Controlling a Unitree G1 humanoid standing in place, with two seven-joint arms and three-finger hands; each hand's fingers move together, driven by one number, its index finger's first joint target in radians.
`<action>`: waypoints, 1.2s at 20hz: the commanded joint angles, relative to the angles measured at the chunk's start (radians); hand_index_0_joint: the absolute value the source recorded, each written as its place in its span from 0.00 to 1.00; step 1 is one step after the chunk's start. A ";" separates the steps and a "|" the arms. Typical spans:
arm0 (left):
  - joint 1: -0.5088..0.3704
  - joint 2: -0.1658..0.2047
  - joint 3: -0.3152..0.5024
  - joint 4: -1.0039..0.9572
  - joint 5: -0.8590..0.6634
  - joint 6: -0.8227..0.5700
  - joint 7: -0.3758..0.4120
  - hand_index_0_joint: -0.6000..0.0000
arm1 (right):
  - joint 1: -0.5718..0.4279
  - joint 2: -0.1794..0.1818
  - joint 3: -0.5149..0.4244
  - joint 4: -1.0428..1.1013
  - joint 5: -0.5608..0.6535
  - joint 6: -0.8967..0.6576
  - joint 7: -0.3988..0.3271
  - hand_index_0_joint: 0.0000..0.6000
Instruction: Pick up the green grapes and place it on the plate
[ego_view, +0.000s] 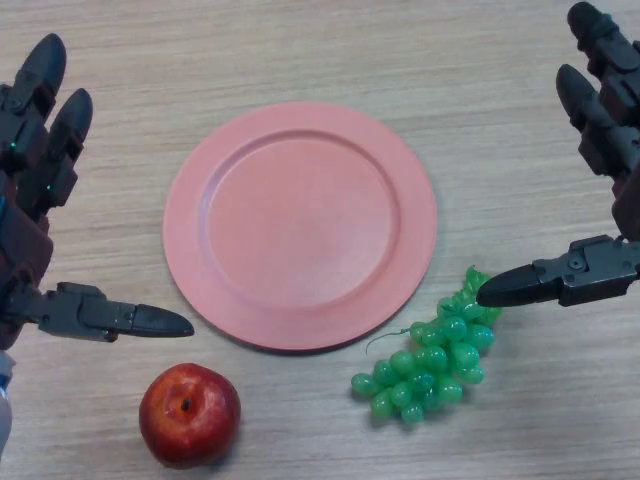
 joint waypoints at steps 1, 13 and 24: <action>-0.016 0.048 0.061 -0.046 0.024 -0.150 0.005 1.00 | -0.015 -0.023 -0.033 -0.060 -0.020 -0.136 -0.016 0.00; -0.028 0.069 0.108 -0.037 0.003 -0.126 -0.004 1.00 | 0.073 -0.002 0.037 -0.109 -0.074 -0.177 0.119 0.00; -0.023 0.071 0.117 0.006 0.028 -0.150 0.046 1.00 | 0.181 0.017 0.154 0.150 -0.282 -0.581 0.273 0.00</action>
